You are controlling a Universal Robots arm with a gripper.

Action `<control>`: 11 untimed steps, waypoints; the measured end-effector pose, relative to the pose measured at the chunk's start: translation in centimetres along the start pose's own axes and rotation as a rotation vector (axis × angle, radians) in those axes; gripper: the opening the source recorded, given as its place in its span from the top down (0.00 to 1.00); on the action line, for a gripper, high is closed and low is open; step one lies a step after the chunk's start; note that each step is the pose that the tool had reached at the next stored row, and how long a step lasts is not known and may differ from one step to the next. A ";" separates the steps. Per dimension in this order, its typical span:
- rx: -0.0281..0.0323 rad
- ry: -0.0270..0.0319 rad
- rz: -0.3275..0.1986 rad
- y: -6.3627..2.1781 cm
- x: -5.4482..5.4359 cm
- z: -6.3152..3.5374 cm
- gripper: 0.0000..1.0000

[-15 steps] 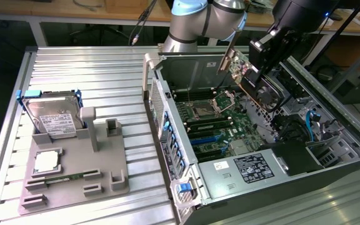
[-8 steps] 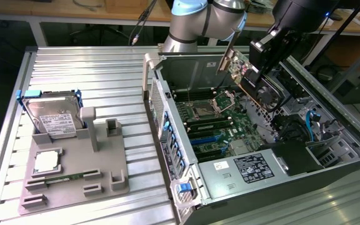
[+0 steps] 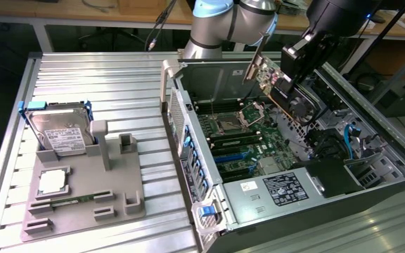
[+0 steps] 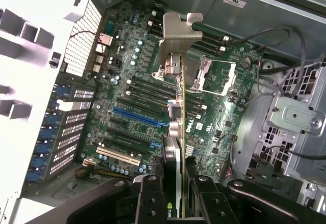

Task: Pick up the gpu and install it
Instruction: 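Insert the gpu into the slot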

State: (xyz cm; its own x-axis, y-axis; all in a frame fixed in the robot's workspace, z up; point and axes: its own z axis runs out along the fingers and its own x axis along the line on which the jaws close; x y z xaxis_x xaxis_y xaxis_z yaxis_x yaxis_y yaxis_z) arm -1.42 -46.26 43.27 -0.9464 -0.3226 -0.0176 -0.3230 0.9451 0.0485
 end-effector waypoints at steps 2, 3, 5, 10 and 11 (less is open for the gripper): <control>-0.0001 0.0004 -0.008 0.00 0.0 0.00 0.73; -0.0001 0.0005 -0.011 0.00 0.0 0.00 0.73; -0.0003 0.0008 -0.017 0.00 0.0 0.00 0.73; -0.0006 0.0015 -0.031 0.00 0.0 0.00 0.73; -0.0006 0.0016 -0.034 0.00 0.0 0.00 0.73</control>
State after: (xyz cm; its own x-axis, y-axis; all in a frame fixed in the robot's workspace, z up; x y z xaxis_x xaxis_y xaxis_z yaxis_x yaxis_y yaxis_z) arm -1.43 -46.26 43.27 -0.9348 -0.3548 -0.0177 -0.3552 0.9335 0.0486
